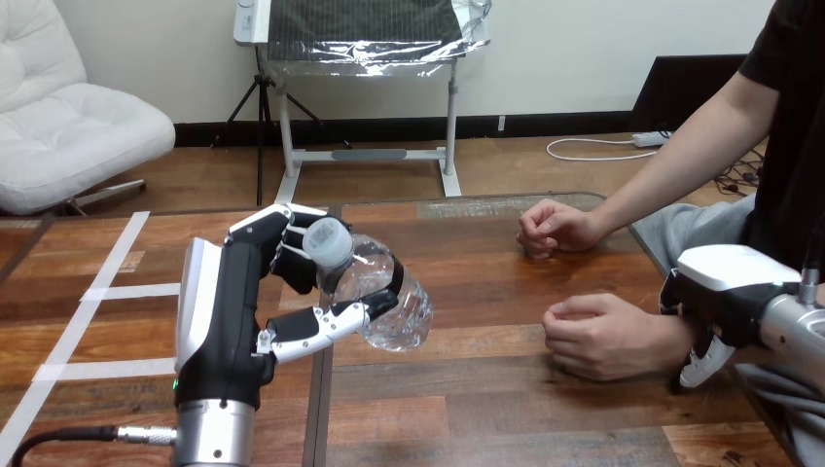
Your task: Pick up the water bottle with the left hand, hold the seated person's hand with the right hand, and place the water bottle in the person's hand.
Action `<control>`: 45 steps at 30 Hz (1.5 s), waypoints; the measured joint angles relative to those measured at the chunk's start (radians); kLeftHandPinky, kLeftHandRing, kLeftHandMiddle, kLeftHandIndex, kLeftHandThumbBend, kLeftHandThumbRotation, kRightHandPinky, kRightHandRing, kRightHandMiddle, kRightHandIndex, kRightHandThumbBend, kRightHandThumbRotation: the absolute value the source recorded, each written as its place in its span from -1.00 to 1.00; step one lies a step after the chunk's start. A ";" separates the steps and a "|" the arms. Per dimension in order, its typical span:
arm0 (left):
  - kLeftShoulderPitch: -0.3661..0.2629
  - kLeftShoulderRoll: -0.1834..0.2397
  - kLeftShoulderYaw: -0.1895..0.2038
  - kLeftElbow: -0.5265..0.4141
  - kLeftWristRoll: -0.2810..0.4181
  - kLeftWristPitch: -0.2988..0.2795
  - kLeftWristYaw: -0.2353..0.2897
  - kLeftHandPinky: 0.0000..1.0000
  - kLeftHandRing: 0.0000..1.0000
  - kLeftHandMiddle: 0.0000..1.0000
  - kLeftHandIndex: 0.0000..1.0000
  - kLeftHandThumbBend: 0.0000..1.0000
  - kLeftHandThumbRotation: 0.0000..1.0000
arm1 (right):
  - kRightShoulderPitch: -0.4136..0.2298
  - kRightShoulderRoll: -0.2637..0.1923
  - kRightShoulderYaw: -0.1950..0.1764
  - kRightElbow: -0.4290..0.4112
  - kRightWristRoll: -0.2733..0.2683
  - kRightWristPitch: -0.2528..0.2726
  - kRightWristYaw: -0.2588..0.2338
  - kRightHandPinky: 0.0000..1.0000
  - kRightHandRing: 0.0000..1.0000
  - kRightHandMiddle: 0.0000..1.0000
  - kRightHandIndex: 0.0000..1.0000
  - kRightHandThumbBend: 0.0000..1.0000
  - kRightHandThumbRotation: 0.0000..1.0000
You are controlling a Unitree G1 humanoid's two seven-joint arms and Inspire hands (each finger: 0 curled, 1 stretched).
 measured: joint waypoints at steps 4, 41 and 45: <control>-0.009 -0.008 -0.002 0.000 0.000 0.003 -0.003 -0.25 -0.22 -0.14 -0.01 0.16 -1.00 | 0.002 -0.007 -0.009 -0.013 0.010 -0.004 0.000 -0.70 -0.53 -0.35 -0.33 0.42 -1.00; -0.065 -0.053 -0.053 0.002 0.007 0.062 -0.016 -0.36 -0.26 -0.16 -0.03 0.18 -1.00 | 0.005 -0.049 -0.055 -0.206 0.055 -0.021 0.047 -0.71 -0.56 -0.39 -0.33 0.44 -1.00; -0.067 -0.054 -0.055 0.002 0.007 0.062 -0.016 -0.37 -0.26 -0.16 -0.03 0.18 -1.00 | 0.006 -0.049 -0.056 -0.236 0.056 -0.008 0.058 -0.71 -0.56 -0.40 -0.33 0.45 -1.00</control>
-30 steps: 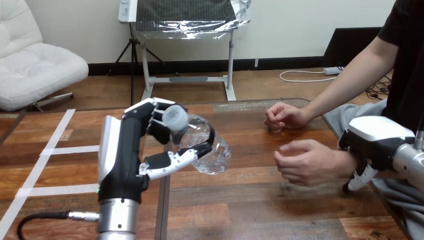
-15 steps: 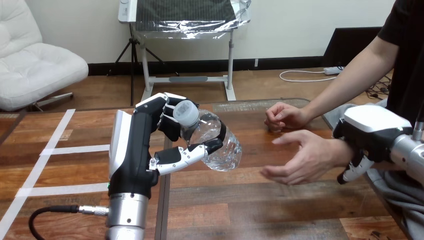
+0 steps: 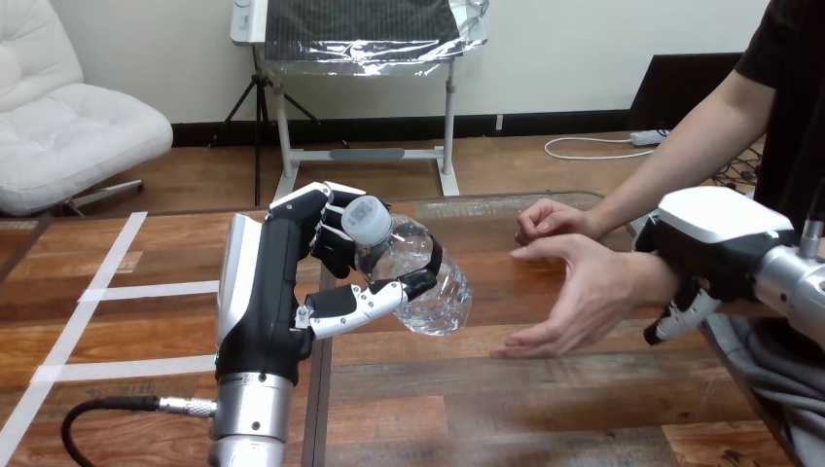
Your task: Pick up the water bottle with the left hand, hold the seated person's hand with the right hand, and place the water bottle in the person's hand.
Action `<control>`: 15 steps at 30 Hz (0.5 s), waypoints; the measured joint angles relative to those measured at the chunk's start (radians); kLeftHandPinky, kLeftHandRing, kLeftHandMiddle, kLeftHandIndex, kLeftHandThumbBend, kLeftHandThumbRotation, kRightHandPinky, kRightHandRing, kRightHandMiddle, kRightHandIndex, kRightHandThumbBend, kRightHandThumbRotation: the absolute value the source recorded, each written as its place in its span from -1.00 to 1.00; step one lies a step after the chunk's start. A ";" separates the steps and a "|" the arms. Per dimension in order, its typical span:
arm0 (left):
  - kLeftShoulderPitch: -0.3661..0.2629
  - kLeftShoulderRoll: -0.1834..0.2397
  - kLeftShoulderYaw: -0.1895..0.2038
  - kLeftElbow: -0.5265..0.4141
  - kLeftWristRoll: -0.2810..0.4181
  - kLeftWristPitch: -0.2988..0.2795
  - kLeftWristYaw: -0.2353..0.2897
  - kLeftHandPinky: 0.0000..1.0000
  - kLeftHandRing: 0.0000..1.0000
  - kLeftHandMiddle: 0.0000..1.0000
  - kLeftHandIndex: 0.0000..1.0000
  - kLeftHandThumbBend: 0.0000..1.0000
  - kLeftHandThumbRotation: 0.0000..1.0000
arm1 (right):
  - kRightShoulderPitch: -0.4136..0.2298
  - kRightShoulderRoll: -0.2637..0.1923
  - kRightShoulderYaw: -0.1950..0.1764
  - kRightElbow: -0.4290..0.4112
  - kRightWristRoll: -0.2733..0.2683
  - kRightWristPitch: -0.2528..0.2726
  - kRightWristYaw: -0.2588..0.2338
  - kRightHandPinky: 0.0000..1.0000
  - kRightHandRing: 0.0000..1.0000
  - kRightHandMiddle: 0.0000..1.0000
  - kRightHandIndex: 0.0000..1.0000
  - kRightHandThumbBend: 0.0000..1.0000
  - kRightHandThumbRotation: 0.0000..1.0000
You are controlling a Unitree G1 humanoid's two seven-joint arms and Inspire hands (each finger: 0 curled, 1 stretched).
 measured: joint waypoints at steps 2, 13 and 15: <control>-0.001 0.000 -0.001 0.000 0.000 0.000 0.000 -0.37 -0.27 -0.16 -0.03 0.18 -1.00 | 0.001 0.000 -0.001 -0.015 0.000 0.007 0.004 -0.71 -0.56 -0.40 -0.33 0.45 -1.00; -0.010 0.000 -0.013 0.000 -0.002 0.000 0.000 -0.35 -0.27 -0.16 -0.03 0.16 -1.00 | 0.010 0.000 -0.001 -0.107 -0.006 0.085 0.053 -0.43 -0.46 -0.37 -0.32 0.42 -1.00; -0.012 -0.001 -0.015 0.000 -0.002 0.000 0.000 -0.35 -0.27 -0.16 -0.03 0.15 -1.00 | 0.012 0.000 -0.001 -0.120 -0.006 0.097 0.061 -0.40 -0.45 -0.36 -0.32 0.43 -1.00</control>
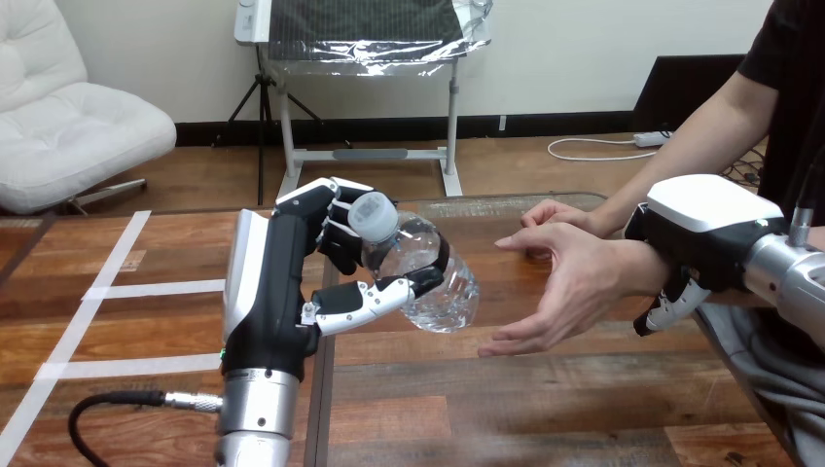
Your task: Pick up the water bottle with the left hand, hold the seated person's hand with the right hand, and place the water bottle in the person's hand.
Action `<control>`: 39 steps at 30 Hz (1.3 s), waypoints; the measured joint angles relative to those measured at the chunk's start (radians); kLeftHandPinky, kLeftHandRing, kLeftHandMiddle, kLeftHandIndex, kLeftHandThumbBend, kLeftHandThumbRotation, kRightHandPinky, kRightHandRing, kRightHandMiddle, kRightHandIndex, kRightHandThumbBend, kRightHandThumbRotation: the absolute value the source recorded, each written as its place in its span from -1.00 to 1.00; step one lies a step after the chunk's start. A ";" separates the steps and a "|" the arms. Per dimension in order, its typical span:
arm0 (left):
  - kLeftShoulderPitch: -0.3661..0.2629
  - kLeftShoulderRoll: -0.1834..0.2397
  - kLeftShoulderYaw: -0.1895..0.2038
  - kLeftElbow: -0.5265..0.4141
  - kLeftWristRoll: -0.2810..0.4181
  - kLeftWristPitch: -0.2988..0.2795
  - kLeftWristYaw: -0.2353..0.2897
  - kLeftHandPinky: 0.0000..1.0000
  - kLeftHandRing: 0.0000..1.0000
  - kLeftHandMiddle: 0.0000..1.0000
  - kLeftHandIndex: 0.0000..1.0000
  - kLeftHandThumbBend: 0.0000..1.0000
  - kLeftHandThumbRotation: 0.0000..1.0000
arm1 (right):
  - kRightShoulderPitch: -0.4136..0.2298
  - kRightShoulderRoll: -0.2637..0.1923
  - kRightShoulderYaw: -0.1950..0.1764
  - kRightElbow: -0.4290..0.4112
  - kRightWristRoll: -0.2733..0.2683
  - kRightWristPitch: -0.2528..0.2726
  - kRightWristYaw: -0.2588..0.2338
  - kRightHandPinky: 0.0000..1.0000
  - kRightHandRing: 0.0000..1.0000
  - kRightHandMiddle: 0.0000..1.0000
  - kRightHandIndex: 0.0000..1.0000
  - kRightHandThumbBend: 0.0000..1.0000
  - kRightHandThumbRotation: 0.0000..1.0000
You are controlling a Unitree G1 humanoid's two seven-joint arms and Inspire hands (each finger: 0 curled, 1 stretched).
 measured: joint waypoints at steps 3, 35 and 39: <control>-0.002 0.000 -0.002 0.000 0.000 0.000 0.000 -0.35 -0.27 -0.16 -0.03 0.15 -1.00 | 0.002 0.000 -0.001 -0.013 0.004 0.007 0.007 -0.52 -0.49 -0.38 -0.34 0.45 -1.00; -0.058 -0.027 -0.037 0.042 0.000 0.008 -0.004 -0.34 -0.27 -0.15 -0.04 0.13 -1.00 | 0.028 -0.002 -0.054 -0.158 0.006 0.021 0.035 -0.76 -0.63 -0.47 -0.41 0.60 -1.00; -0.070 -0.041 -0.047 0.053 0.000 0.008 -0.004 -0.35 -0.27 -0.16 -0.04 0.14 -1.00 | 0.028 -0.002 -0.061 -0.166 0.008 0.016 0.035 -0.76 -0.64 -0.49 -0.43 0.64 -1.00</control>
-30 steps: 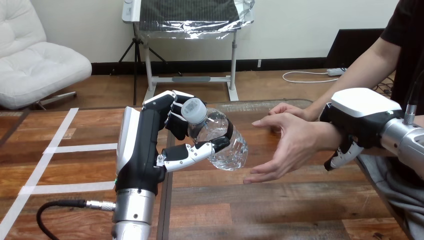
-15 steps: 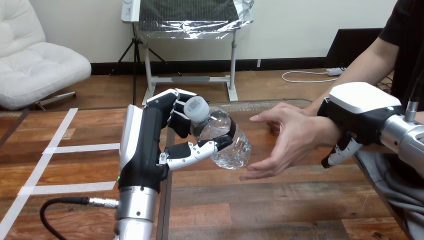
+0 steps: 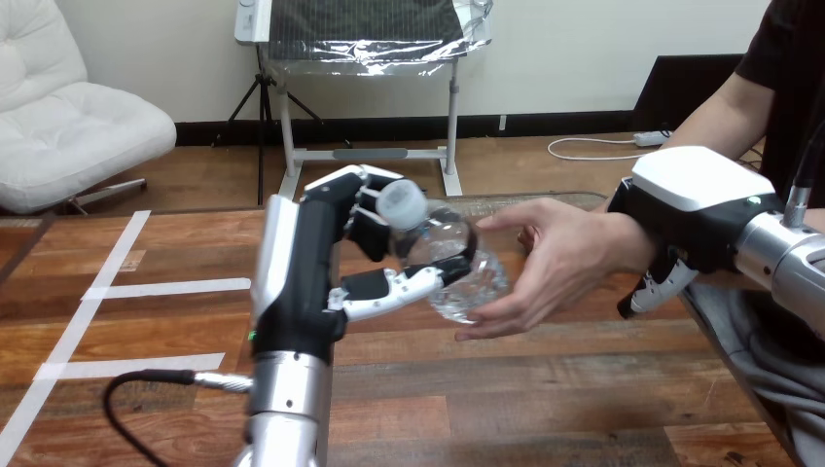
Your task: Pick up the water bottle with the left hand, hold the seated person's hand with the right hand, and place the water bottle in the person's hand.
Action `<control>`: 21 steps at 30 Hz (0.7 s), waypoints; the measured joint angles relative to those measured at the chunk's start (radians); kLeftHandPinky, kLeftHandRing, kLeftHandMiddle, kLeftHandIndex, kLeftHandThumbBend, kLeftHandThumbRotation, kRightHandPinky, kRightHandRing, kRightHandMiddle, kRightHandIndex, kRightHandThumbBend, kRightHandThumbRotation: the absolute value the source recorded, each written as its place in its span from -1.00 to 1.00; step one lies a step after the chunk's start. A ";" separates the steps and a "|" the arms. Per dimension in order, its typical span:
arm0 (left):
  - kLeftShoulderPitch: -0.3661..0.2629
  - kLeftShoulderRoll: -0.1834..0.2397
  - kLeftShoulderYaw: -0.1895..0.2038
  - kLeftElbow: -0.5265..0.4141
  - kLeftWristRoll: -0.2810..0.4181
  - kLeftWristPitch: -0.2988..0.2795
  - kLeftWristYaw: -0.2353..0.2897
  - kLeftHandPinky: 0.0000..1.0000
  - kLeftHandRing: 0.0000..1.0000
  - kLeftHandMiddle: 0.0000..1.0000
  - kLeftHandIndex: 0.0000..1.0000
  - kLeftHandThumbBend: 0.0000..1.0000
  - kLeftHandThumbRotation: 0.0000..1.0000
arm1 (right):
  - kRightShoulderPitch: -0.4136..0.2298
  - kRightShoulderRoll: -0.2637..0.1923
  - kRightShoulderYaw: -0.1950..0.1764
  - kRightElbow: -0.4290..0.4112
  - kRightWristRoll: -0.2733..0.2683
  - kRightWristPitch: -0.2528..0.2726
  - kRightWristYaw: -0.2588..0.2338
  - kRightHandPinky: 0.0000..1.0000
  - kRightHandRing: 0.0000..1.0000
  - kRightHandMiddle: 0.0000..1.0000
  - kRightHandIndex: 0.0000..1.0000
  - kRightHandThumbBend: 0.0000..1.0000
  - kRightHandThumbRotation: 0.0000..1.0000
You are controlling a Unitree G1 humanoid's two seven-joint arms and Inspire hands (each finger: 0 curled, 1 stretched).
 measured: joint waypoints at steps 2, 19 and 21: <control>-0.008 -0.005 -0.004 0.006 0.000 0.000 0.000 -0.35 -0.27 -0.16 -0.04 0.13 -1.00 | 0.000 0.000 -0.004 -0.001 0.002 -0.011 0.000 -0.76 -0.64 -0.50 -0.44 0.65 -1.00; -0.070 -0.029 -0.052 0.065 0.008 -0.001 0.010 -0.34 -0.26 -0.16 -0.04 0.14 -1.00 | 0.000 0.000 -0.007 -0.040 -0.002 -0.033 0.006 -0.77 -0.66 -0.52 -0.46 0.63 -1.00; -0.076 -0.029 -0.055 0.075 0.008 -0.001 0.016 -0.33 -0.26 -0.16 -0.04 0.14 -1.00 | 0.000 0.000 -0.007 -0.047 -0.004 -0.031 0.008 -0.78 -0.66 -0.52 -0.46 0.62 -1.00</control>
